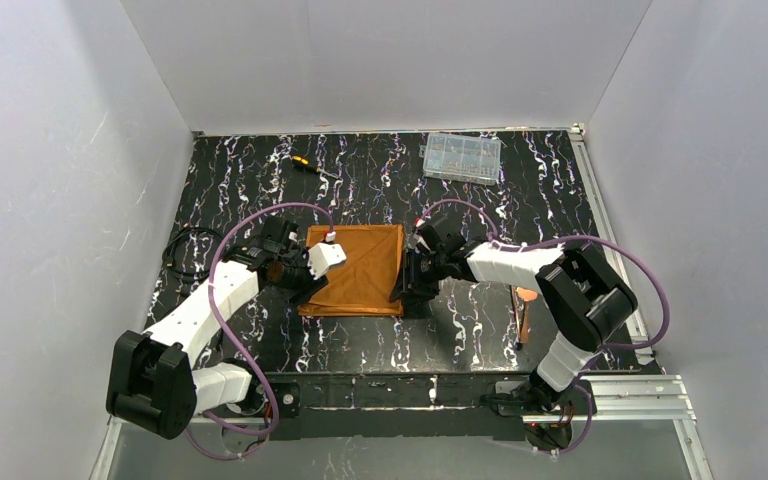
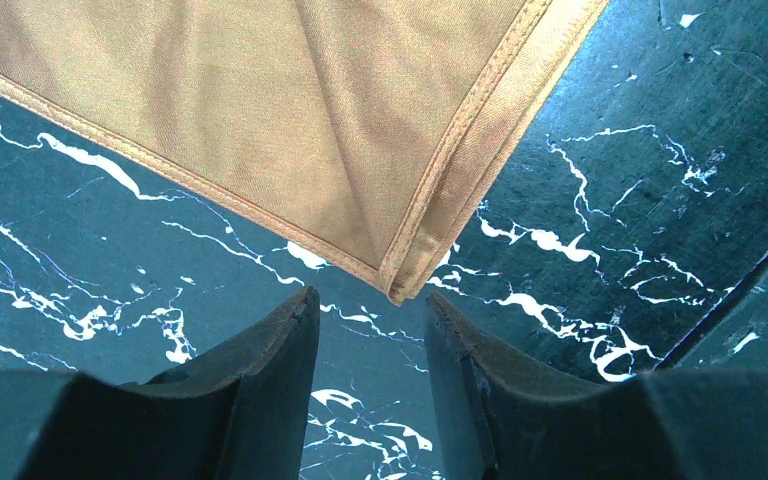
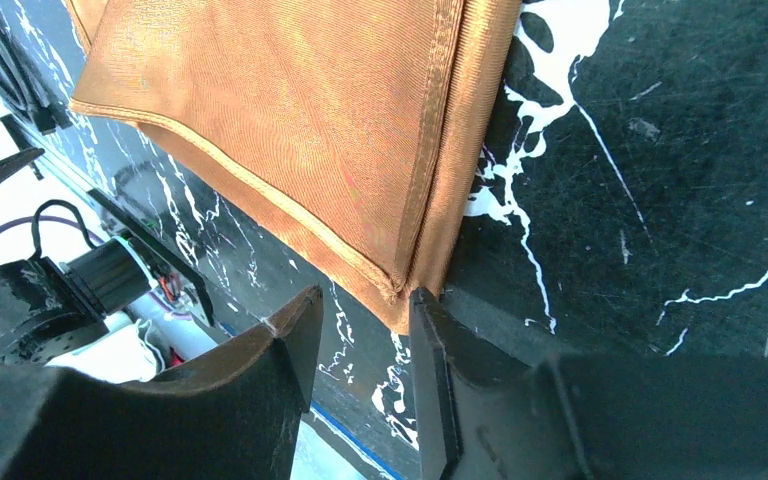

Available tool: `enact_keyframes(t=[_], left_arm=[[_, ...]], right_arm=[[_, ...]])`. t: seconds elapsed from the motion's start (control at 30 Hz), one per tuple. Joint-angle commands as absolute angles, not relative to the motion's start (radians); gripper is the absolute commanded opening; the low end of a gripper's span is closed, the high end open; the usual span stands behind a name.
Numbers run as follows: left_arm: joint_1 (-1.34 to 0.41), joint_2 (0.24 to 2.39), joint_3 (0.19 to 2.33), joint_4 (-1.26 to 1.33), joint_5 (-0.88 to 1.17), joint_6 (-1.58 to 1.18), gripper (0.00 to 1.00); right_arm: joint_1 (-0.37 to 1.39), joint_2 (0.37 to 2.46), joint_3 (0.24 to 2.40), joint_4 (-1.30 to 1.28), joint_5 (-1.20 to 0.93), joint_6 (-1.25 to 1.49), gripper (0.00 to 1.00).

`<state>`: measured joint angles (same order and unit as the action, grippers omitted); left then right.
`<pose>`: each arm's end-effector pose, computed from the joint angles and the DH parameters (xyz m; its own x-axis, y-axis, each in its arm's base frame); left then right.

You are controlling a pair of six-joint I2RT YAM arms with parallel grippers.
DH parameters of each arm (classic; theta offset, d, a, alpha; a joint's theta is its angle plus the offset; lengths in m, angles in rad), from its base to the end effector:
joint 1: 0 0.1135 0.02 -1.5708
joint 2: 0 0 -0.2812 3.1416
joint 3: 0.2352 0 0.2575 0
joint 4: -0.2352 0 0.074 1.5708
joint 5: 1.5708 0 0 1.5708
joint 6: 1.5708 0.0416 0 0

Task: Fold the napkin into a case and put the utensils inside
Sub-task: Pick up the upper triangle-folded napkin from the center of the board.

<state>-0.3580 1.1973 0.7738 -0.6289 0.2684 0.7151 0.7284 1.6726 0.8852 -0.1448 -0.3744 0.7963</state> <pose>0.2086 -0.0898 0.2280 -0.3120 0.7918 -0.5251 0.8815 0.4475 0.1510 0.2399 0.2343 0.1677 -0.9782 0.0189 -0.2070 -0.1188 0.7663 0.6314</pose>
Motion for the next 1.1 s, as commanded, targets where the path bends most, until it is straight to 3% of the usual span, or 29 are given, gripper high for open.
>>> enact_keyframes(t=[0.0,0.83,1.07], left_arm=[[-0.36,1.176,0.776,-0.639,0.262,0.724,0.41],[-0.361,1.16,0.774,-0.646,0.25,0.738,0.4],[-0.361,1.159,0.772,-0.648,0.257,0.741,0.4]], right_arm=[[0.734,1.681,0.868,-0.101,-0.394,0.817,0.45],[0.74,1.72,0.853,-0.07,-0.397,0.84,0.34],[0.74,1.69,0.863,-0.124,-0.375,0.831,0.45]])
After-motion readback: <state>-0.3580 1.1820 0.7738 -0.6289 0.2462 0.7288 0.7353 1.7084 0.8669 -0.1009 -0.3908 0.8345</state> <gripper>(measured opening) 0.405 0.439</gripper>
